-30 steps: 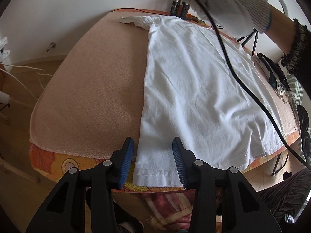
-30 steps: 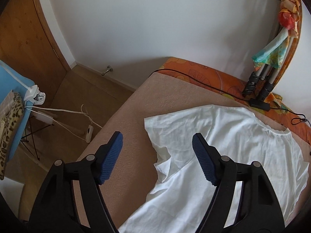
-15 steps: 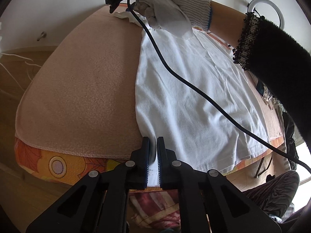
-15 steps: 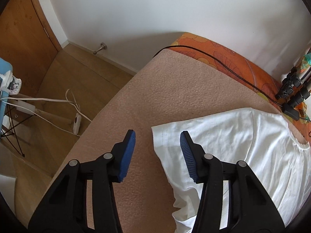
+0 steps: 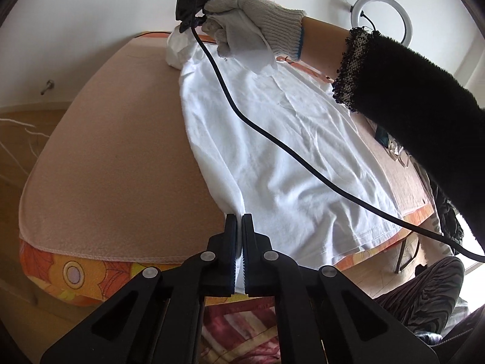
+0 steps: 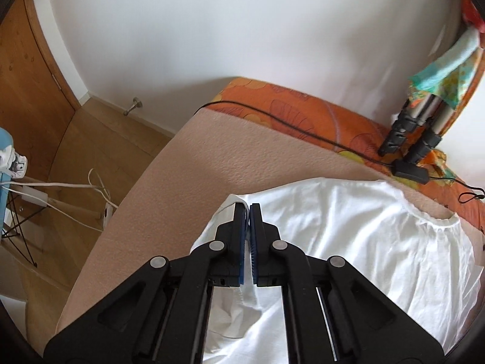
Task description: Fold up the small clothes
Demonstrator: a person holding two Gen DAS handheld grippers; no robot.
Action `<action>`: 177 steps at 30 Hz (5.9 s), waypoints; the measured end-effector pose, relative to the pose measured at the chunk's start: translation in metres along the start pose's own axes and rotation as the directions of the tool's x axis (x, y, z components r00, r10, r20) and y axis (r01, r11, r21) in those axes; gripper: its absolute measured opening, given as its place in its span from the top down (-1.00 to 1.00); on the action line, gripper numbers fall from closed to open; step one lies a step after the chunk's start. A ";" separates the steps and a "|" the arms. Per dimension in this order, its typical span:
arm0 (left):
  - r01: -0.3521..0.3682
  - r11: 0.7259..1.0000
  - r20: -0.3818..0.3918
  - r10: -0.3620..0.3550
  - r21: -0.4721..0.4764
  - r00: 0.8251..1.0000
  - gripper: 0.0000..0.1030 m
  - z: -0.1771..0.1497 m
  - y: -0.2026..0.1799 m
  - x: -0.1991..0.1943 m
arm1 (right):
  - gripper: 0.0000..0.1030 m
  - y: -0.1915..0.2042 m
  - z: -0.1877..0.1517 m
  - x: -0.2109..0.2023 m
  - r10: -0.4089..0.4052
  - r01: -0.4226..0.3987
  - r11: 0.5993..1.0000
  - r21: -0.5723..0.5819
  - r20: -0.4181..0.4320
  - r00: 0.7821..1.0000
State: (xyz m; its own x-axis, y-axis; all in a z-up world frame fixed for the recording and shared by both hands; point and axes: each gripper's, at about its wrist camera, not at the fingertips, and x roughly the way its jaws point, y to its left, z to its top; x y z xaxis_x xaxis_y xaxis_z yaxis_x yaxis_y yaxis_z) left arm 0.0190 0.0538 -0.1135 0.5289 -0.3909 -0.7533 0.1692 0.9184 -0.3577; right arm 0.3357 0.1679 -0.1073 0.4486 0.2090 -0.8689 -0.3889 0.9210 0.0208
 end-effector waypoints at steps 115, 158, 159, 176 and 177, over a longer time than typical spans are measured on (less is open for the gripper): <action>0.220 0.919 -0.020 -0.226 0.327 0.974 0.92 -0.031 -0.279 0.114 | -0.21 -0.434 -0.190 -0.080 -0.040 0.016 0.901 0.433 0.046 0.998; 0.138 0.988 0.139 -0.146 0.066 0.979 0.92 -0.050 -0.151 0.056 | 0.88 -0.179 -0.048 -0.064 -0.363 0.363 0.931 -0.038 0.019 0.932; 0.139 0.989 0.138 -0.146 0.059 0.980 0.92 -0.051 -0.148 0.056 | 0.88 -0.176 -0.047 -0.060 -0.369 0.370 0.928 -0.044 0.016 0.929; 0.085 0.996 0.144 -0.089 0.033 0.986 0.93 -0.056 -0.134 0.046 | -0.28 -0.211 -0.060 -0.100 -0.231 0.225 0.970 0.088 0.067 0.971; 0.078 0.997 0.147 -0.082 0.029 0.986 0.92 -0.057 -0.134 0.046 | -0.28 -0.211 -0.067 -0.107 -0.194 0.189 0.979 0.081 0.060 0.979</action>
State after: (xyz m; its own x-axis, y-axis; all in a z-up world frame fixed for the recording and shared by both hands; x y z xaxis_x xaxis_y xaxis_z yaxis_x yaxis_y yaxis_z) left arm -0.0265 -0.0905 -0.1313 0.6296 -0.4512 -0.6325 0.2339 0.8864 -0.3994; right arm 0.3162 -0.0712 -0.0519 0.5634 0.0458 -0.8249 -0.2310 0.9674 -0.1040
